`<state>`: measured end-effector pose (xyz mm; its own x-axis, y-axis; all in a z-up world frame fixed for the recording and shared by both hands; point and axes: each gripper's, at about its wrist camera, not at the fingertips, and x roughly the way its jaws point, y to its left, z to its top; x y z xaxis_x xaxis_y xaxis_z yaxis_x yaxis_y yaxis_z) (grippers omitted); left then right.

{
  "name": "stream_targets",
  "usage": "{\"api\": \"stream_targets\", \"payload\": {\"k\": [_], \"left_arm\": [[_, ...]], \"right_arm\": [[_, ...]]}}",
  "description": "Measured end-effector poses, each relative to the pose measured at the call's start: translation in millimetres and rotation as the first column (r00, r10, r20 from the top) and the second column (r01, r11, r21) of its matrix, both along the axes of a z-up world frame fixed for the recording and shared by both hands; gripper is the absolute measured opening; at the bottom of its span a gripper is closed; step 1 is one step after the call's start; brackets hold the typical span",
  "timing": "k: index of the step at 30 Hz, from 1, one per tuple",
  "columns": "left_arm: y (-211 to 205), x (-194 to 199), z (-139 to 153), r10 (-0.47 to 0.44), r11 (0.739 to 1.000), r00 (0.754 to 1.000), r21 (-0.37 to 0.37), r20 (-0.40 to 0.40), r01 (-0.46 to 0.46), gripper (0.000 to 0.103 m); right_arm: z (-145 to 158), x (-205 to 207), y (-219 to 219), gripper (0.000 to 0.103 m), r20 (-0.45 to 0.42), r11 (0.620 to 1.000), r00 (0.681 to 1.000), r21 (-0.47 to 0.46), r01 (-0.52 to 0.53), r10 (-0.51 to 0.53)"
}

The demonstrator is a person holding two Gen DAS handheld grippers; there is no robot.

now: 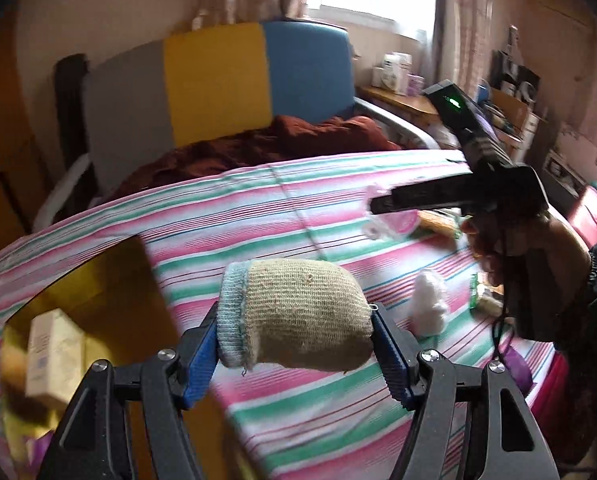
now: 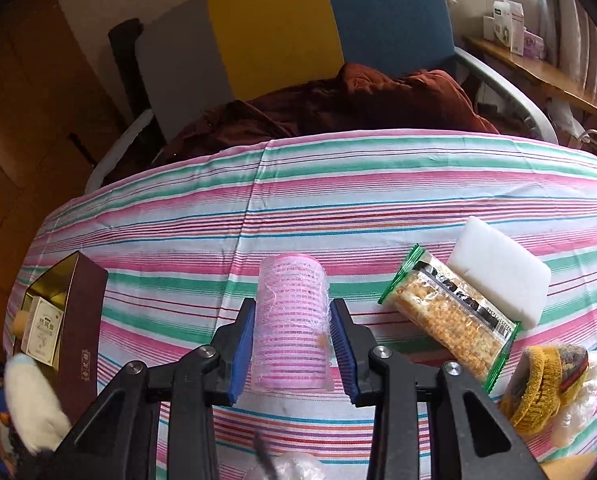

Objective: Organize objects
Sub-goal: 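Close the right tool on the pink hair curler, then carry knit roll and curler into the gold tray and open both tools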

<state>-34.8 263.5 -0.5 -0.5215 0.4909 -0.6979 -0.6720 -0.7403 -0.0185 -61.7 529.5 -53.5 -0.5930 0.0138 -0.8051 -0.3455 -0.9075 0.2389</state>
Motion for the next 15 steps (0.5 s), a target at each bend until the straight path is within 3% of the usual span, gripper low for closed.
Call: {"api": "stream_targets", "payload": {"k": [9,15], "left_arm": [[-73.0,-7.5,-3.4,0.155,0.988,0.988,-0.001,-0.001,-0.155,0.07],[-109.5,-13.3,-12.9,0.225,0.974,0.974,0.01,0.028,-0.225,0.07]], "right_arm": [[9.7,-0.8,-31.5,0.036,-0.013,0.998,1.0,0.054,-0.028,0.029],[28.4,-1.7,-77.1,0.036,-0.039,0.993,0.994,0.056,-0.1,0.103]]}}
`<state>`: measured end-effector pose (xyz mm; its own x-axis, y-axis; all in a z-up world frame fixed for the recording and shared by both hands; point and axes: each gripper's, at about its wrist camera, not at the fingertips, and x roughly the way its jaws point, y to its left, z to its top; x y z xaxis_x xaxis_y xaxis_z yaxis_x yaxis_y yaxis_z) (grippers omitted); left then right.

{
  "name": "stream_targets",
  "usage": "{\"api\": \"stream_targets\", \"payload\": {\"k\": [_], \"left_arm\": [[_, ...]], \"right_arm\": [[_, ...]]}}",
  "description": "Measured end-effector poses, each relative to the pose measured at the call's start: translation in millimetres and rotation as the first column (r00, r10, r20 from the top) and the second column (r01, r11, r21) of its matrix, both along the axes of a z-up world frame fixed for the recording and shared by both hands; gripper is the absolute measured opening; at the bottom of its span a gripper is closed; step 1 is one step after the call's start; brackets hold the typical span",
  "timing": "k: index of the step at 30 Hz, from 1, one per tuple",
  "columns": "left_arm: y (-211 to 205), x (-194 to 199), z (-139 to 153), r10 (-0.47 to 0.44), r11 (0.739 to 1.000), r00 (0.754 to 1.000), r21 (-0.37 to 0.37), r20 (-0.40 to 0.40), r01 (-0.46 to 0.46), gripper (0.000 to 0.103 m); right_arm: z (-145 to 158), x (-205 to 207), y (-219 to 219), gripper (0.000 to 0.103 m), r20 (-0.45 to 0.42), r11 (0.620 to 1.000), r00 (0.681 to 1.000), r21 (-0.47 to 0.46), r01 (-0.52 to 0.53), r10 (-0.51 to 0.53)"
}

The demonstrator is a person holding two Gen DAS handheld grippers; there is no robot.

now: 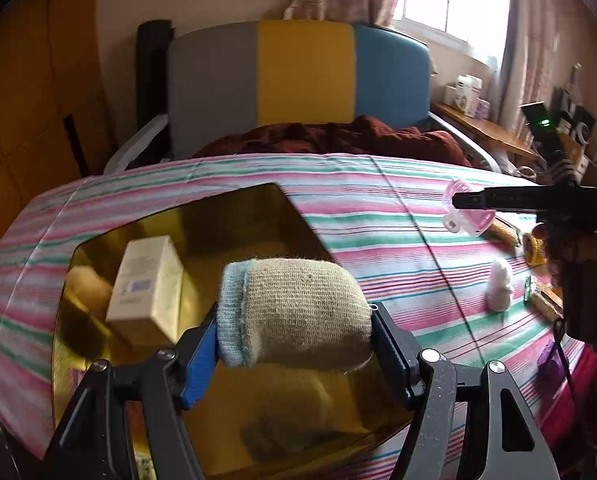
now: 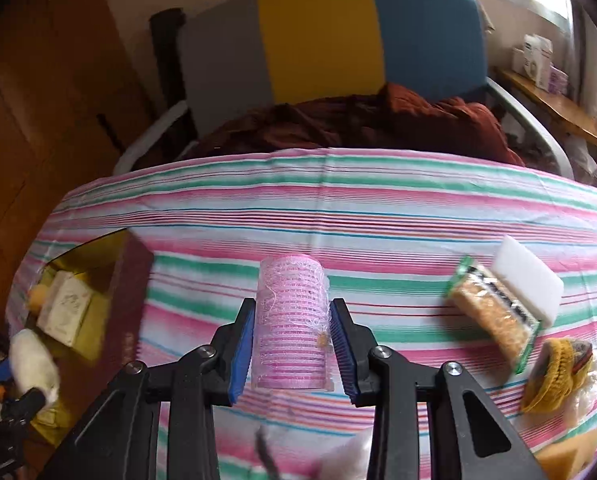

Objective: Organize objects
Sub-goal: 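Carry knit roll and curler into the gold tray and open both tools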

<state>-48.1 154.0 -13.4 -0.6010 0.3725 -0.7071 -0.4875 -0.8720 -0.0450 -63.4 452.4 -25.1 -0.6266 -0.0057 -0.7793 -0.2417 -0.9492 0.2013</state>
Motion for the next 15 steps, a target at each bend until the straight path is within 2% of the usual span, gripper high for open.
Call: {"api": "stream_targets", "payload": {"k": [10,15], "left_arm": [[-39.8,4.9,-6.8,0.05,0.998,0.999,0.029,0.02,-0.051,0.07],[-74.8,2.5,-12.7,0.117,0.992,0.993,0.037,0.034,-0.118,0.07]], "right_arm": [[25.1,14.6,-92.1,0.036,-0.063,0.986,0.986,-0.044,-0.158,0.155],[24.5,7.3,-139.3,0.036,-0.042,0.969,0.969,-0.039,-0.244,0.242]]}}
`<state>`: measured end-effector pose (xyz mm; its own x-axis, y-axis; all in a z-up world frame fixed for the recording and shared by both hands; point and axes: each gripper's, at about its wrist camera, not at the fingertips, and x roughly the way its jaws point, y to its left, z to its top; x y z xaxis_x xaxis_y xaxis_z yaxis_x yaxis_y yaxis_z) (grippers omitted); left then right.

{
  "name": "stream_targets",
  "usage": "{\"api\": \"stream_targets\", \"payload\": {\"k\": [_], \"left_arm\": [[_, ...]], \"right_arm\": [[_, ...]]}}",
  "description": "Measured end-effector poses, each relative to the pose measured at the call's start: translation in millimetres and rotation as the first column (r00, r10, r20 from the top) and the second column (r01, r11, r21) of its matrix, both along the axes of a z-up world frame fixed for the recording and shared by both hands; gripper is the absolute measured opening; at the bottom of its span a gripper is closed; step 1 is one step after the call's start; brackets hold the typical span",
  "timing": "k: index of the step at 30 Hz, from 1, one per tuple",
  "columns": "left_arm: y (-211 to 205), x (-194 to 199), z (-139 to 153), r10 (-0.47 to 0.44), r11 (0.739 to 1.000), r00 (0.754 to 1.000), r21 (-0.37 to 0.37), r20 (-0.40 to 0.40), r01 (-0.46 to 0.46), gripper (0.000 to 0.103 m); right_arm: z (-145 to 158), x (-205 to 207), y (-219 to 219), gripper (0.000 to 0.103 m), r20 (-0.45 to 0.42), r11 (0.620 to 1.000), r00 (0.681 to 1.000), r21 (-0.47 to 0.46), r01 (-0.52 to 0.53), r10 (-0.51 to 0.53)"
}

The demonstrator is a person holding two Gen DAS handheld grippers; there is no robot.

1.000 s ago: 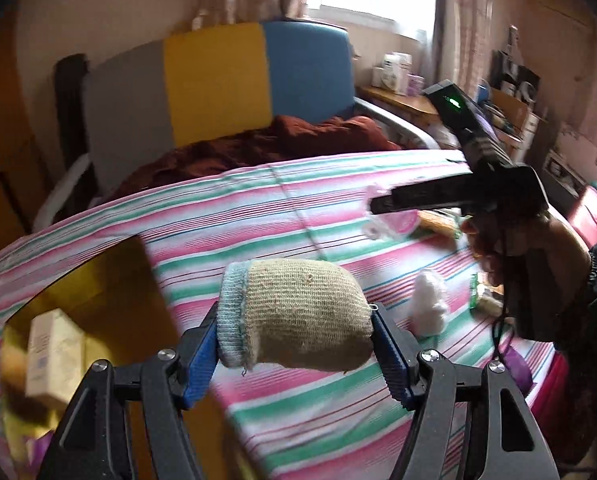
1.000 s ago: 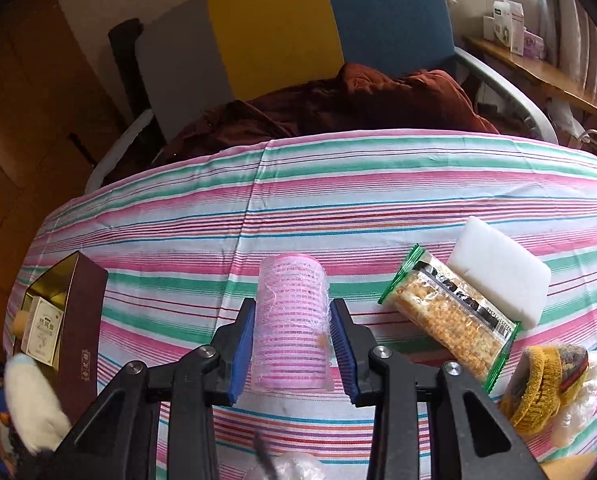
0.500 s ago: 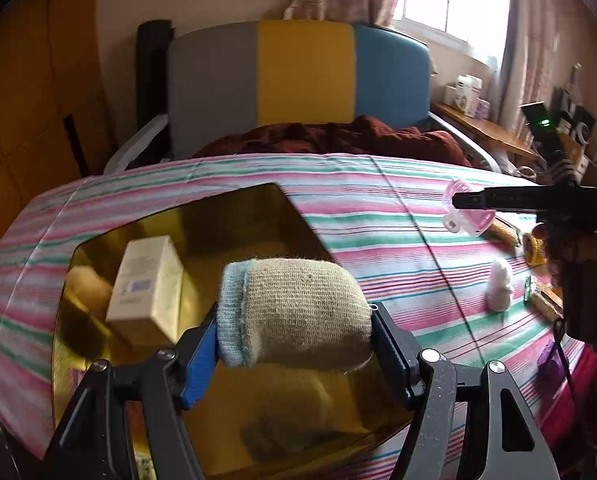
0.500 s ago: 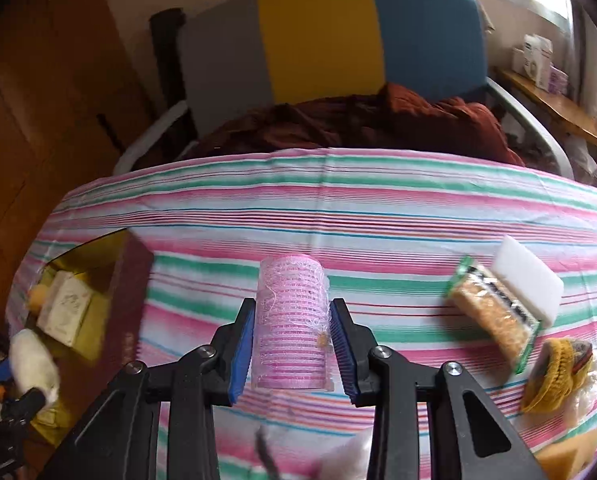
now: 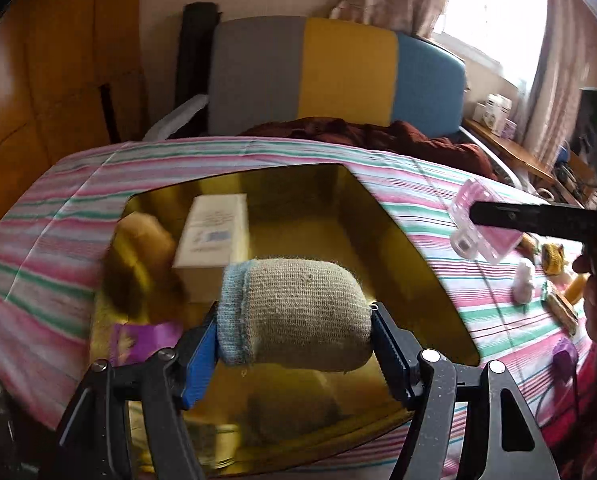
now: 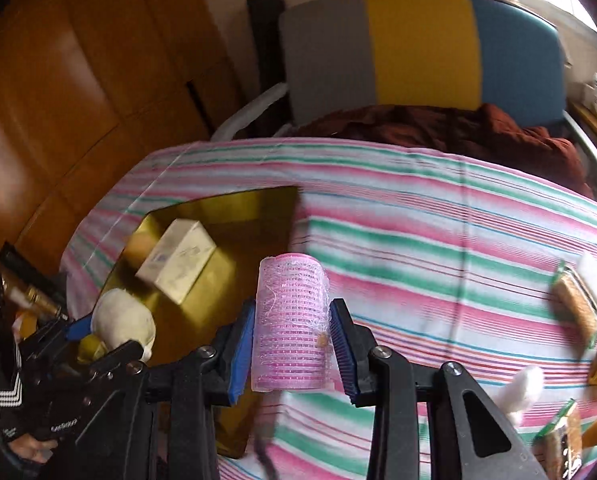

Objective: Organize objects
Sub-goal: 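Carry knit roll and curler into the gold tray and open both tools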

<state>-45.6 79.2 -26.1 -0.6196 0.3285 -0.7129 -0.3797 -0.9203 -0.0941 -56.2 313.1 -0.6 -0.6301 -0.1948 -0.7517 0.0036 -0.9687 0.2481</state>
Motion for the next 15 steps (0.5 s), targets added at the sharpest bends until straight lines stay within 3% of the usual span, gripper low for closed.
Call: {"api": "stream_targets", "payload": {"k": [7,11,12,14,15], "left_arm": [[-38.4,-9.7,-5.8,0.087,0.996,0.996,0.02,0.017,-0.087,0.07],[-48.1,-17.9,-7.9,0.117,0.993,0.993,0.032,0.017,-0.118,0.071],[-50.0,-21.1,-8.9,0.126,0.991,0.992,0.034,0.02,-0.127,0.071],[-52.9,-25.9,-9.7,0.143,0.989,0.989,0.046,0.026,-0.144,0.074],[-55.6,-28.4,-9.2,0.157,0.986,0.987,0.057,0.026,-0.158,0.075]], "right_arm": [[-6.7,-41.2,-41.9,0.036,0.065,0.999,0.998,0.035,-0.024,0.022],[2.8,-68.2,-54.4,0.036,0.056,0.999,0.998,0.032,-0.01,0.008],[6.7,-75.0,-56.6,0.039,0.046,1.0,0.999,0.022,-0.002,0.001],[16.5,-84.2,-57.2,0.065,0.015,1.0,1.0,-0.004,0.026,-0.026],[21.2,-86.1,-56.6,0.068,-0.003,0.999,0.999,-0.024,0.042,-0.042]]}}
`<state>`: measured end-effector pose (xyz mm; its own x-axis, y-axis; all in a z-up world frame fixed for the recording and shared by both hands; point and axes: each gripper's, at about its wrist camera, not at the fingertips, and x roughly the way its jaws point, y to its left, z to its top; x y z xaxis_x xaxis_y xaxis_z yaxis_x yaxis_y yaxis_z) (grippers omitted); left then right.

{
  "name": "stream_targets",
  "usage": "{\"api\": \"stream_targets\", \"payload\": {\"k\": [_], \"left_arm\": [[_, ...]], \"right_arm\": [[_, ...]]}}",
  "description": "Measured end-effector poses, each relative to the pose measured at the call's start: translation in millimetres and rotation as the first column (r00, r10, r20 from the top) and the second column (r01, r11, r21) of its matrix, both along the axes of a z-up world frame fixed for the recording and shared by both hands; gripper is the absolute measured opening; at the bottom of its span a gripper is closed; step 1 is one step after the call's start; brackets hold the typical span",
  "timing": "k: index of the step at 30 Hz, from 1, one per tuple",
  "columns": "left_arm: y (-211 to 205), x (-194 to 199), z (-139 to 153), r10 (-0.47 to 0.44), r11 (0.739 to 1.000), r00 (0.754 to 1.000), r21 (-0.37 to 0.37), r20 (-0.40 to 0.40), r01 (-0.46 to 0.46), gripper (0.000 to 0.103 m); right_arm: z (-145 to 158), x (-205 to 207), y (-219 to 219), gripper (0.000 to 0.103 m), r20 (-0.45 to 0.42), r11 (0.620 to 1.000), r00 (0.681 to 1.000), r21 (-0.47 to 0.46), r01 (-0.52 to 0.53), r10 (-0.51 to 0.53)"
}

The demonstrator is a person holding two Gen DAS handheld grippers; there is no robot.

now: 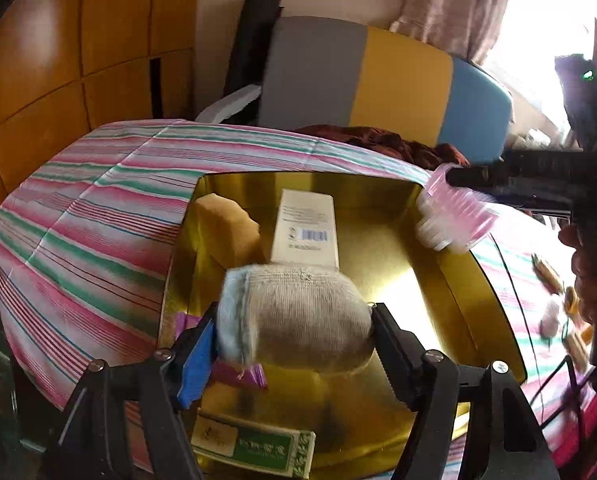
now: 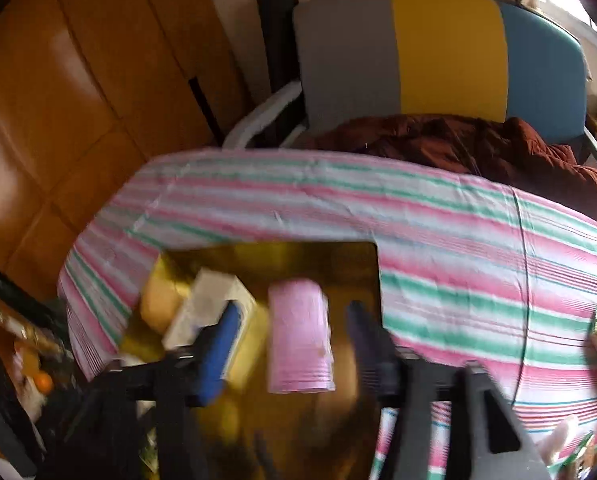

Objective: Organize objects
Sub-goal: 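Carry knit roll and curler into the gold tray and open both tools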

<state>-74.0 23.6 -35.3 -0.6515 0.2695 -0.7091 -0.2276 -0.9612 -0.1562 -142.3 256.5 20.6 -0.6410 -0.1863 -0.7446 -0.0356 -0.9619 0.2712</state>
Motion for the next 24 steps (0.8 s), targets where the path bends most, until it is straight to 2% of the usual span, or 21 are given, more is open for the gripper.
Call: {"api": "stream_targets", "payload": {"k": [4,10,13,17,21,24], "left_arm": [[-4.4,-0.1,5.8,0.017,1.0,0.999,0.002,-0.037,-0.017,0.086],[-6.2,1.7,9.2,0.051,0.998,0.997,-0.019,-0.052,-0.052,0.089],[-4.7,5.7,12.2,0.068,0.997,0.995,-0.038,-0.071,-0.071,0.096],[-3.9,12.0,16.1,0.086,0.994,0.991,-0.056,-0.104,-0.092,0.097],[-1.1,19.3,18.0,0.087,0.994,0.989,-0.06,-0.116,-0.095,0.097],[3.4,25.3,19.3,0.079,0.993,0.988,-0.072,-0.13,-0.088,0.102]], "right_arm": [[2.0,4.3,-1.0,0.07,-0.014,0.999,1.0,-0.029,0.018,-0.018],[-13.3,33.1,-10.8,0.07,0.004,0.999,1.0,0.025,0.027,-0.027],[-18.8,49.4,-15.7,0.074,-0.004,0.998,1.0,0.058,0.03,-0.029],[-20.9,67.7,-24.0,0.074,-0.028,0.992,0.999,0.121,0.034,-0.03],[-22.8,81.5,-25.4,0.074,-0.037,0.989,0.998,0.14,0.05,-0.045],[-23.4,89.7,-23.9,0.074,-0.046,0.985,0.997,0.16,0.069,-0.063]]}}
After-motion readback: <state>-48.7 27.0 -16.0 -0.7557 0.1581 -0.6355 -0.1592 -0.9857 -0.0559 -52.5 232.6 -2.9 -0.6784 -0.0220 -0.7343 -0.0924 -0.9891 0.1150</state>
